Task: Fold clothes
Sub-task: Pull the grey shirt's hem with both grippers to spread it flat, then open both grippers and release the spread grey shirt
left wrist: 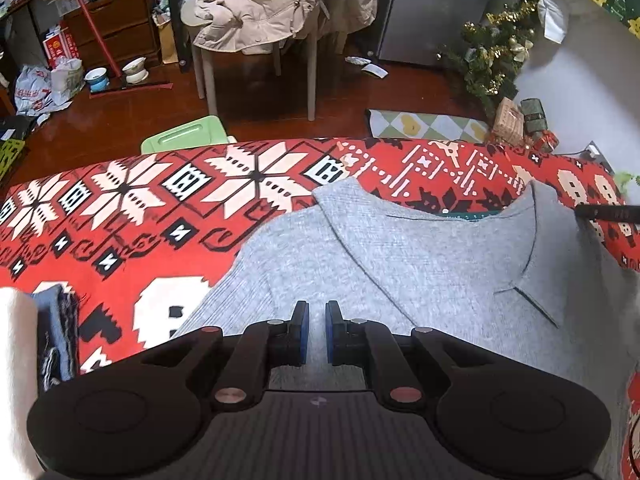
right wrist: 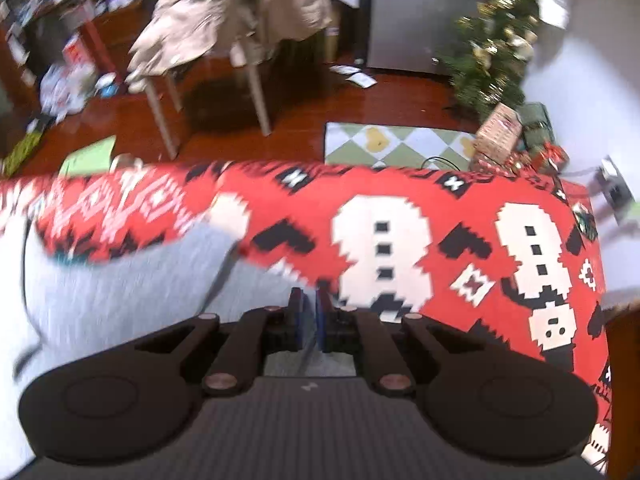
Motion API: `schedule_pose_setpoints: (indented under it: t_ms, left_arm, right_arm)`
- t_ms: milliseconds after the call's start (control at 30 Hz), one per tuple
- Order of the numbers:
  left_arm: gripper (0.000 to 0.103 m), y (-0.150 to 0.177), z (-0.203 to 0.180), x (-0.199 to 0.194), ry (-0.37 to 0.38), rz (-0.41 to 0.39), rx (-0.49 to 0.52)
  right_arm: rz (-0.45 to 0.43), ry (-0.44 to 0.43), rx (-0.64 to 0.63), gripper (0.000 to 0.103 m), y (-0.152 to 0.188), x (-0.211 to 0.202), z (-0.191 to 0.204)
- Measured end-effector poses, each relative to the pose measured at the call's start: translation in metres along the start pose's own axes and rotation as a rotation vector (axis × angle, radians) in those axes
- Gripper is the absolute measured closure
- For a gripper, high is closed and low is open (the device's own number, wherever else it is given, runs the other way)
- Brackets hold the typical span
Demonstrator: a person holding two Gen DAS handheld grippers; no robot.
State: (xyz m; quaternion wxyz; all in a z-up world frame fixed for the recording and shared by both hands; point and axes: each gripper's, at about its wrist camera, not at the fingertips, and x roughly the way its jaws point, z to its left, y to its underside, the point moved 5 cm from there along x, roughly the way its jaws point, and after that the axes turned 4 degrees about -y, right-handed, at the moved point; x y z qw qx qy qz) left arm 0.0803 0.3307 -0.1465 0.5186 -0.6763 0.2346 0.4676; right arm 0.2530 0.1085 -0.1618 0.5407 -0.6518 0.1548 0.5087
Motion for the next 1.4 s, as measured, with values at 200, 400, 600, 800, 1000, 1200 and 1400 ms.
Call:
schedule_pose_setpoints:
  t_ms: [200,400,600,800,1000,1200,1400]
  left_arm:
    - [0.095,0.013,-0.001,-0.019,0.050,-0.002,-0.022]
    - [0.095,0.034,-0.022,-0.026,0.152,0.006,-0.002]
    - [0.095,0.047,-0.045,-0.009,0.220,-0.045,0.109]
    - [0.097,0.064,-0.056,-0.024,0.234,-0.158,0.164]
    - [0.097,0.083,-0.065,-0.045,0.250,-0.278,0.200]
    - [0.097,0.115,-0.062,-0.091,0.212,-0.322,0.141]
    - [0.097,0.154,-0.060,-0.135,0.269,-0.300,0.064]
  right_arm:
    - [-0.013,-0.061,-0.005,0.095,0.001,-0.036,0.012]
    - [0.057,-0.142,-0.126,0.095,0.048,-0.065,0.059]
    - [0.068,-0.193,-0.180,0.095,0.078,-0.064,0.094]
    - [0.054,-0.216,-0.196,0.095,0.091,-0.056,0.105]
    - [-0.065,-0.236,-0.160,0.095,0.102,-0.088,0.096]
    - [-0.192,-0.241,-0.125,0.095,0.134,-0.147,0.079]
    - [-0.193,-0.237,-0.081,0.095,0.181,-0.202,0.066]
